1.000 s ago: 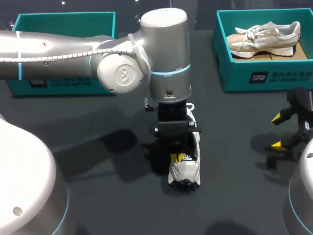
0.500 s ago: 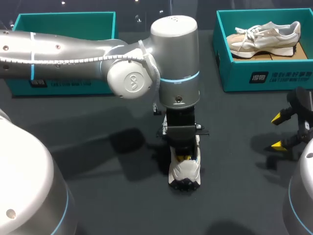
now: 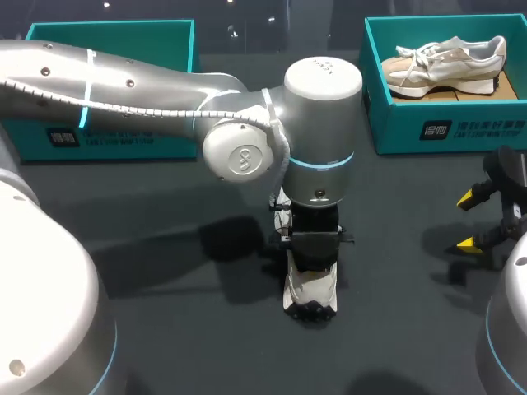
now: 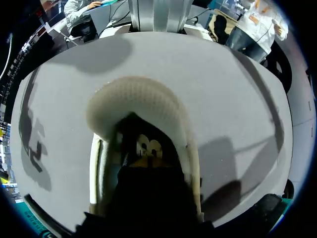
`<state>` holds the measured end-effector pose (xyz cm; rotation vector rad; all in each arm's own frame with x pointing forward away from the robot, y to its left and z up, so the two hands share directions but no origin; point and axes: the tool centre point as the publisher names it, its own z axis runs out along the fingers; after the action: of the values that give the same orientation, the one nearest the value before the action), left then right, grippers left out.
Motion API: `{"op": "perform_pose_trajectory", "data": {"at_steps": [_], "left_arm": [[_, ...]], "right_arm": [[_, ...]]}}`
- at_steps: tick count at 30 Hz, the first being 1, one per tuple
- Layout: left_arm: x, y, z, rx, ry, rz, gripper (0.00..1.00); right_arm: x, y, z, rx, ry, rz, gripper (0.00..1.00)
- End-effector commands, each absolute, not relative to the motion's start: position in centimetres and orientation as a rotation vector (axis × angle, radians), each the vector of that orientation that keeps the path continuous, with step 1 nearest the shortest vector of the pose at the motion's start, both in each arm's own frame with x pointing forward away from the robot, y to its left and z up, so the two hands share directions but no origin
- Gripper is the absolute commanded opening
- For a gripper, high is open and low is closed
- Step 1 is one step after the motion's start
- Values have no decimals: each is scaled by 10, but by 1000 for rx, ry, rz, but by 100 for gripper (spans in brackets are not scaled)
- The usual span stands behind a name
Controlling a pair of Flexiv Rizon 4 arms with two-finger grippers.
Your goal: Take the shoe out of the shoebox, open the shoe tongue, remove and reinsert the insole, then place the shoe into the shoebox
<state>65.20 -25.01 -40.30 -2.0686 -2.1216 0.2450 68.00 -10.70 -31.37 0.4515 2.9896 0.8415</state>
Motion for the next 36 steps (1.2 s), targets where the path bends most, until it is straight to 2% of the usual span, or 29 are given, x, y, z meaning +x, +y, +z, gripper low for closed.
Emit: {"op": "perform_pose_trajectory", "data": {"at_steps": [1, 7, 11, 28, 36], "left_arm": [[661, -243, -401, -2092, -2159, 247, 0], [664, -238, -359, -2175, -2197, 269, 0], [659, -237, -350, -2202, -2138, 205, 0], [657, -244, -416, -2103, -2049, 21, 0], [661, -247, -391, -2116, -2184, 153, 0]], "right_arm": [[678, -107, -313, 452, 2987, 837, 100], [678, -107, -313, 452, 2987, 837, 100], [678, -107, -313, 452, 2987, 837, 100], [678, -107, -313, 452, 2987, 837, 100], [678, -107, -313, 452, 2987, 837, 100]]}}
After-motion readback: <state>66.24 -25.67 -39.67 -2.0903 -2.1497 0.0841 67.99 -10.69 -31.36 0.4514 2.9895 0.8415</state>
